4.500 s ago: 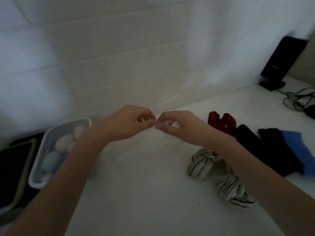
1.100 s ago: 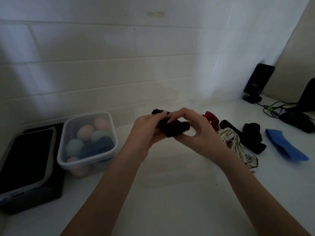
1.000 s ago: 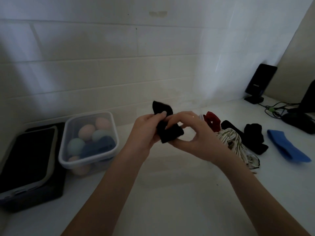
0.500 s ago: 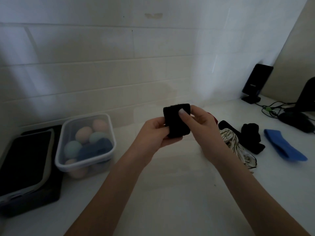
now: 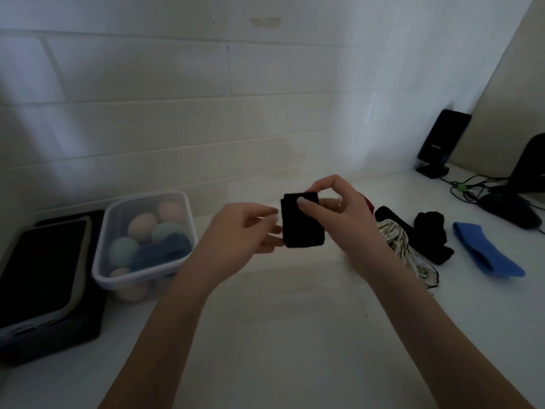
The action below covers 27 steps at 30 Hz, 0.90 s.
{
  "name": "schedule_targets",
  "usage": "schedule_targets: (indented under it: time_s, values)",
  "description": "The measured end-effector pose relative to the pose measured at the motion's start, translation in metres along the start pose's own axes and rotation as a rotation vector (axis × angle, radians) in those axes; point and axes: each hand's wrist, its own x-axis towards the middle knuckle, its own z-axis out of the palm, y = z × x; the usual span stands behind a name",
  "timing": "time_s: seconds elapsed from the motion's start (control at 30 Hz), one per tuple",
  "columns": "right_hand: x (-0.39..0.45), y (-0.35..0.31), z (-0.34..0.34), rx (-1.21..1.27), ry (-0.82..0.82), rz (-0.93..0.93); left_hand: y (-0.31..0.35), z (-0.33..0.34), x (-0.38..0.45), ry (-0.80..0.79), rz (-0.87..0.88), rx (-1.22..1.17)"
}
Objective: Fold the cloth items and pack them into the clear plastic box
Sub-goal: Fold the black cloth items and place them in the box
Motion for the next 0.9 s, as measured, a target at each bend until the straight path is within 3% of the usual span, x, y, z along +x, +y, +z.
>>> schedule_targets:
  time_s: [0.1,0.2,0.37,0.53,0.6,0.8,0.9]
  values:
    - [-0.003,0.002,0.005,-0.142,-0.123,0.098,-0.012,-0.010,-0.024,0.344,0.160,0.124]
    - [-0.011,0.010,0.021,-0.366,-0.203,0.109,-0.023,-0.017,-0.046,0.466,0.225,0.350]
    - [-0.020,0.022,0.039,-0.668,-0.278,0.046,-0.044,-0.018,-0.057,0.378,0.272,0.520]
    - [-0.016,0.027,0.036,-0.543,-0.441,0.195,-0.049,-0.023,-0.054,0.377,0.285,0.553]
    - [-0.015,0.025,0.035,-0.605,-0.486,0.190,-0.048,-0.024,-0.053,0.355,0.289,0.572]
    - [-0.016,0.012,0.035,-0.907,-0.629,0.066,-0.039,-0.026,-0.050,0.304,0.369,0.746]
    - [-0.018,0.006,0.043,-1.099,-0.645,-0.077,-0.026,-0.024,-0.044,0.137,0.399,0.889]
